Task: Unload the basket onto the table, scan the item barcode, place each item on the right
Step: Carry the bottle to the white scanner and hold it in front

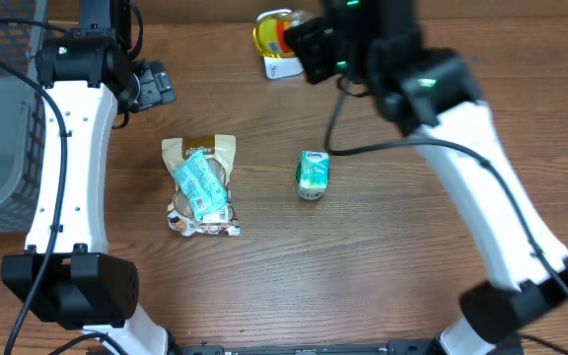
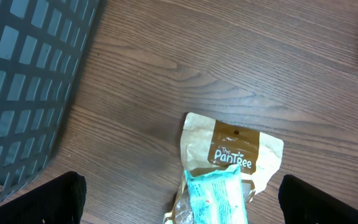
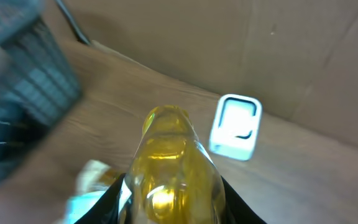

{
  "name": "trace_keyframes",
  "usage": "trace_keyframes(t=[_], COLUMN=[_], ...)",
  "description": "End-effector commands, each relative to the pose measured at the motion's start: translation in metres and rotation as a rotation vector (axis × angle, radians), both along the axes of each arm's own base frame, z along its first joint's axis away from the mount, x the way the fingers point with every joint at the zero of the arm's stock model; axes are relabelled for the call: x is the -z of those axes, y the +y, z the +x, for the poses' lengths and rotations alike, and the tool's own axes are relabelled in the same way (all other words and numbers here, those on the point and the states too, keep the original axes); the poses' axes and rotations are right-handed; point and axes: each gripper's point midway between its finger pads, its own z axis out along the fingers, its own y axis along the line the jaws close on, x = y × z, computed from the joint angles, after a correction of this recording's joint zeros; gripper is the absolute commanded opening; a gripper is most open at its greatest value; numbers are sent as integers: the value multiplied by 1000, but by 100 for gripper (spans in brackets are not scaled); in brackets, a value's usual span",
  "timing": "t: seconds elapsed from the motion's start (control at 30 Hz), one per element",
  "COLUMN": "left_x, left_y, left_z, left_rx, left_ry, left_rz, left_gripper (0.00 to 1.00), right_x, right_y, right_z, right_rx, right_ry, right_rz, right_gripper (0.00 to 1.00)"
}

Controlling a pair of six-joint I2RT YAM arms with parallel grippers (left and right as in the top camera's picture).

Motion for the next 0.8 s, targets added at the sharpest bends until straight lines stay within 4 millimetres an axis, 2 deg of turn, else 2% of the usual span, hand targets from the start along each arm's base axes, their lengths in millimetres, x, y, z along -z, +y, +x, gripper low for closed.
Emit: trace_keyframes(t=[0.0,0.2,0.6,0.77], left_x=[-7,-7,-7,-7], left_y=[2,2,2,2], left_z=[1,1,1,1], left_rx=[14,14,14,14], left_ry=[-15,-15,-15,-15], left_rz=[17,17,17,17], left_gripper=[99,100,99,100], right_x=[-1,35,92,99], right_y=[-11,1,22,21], right_z=[23,45,99,123], right_rx=[44,-14,-110,-28], right_ry=[-140,-172,-306,-367], right_rz=[-198,-345,-569,-584], right_gripper=[4,4,4,4])
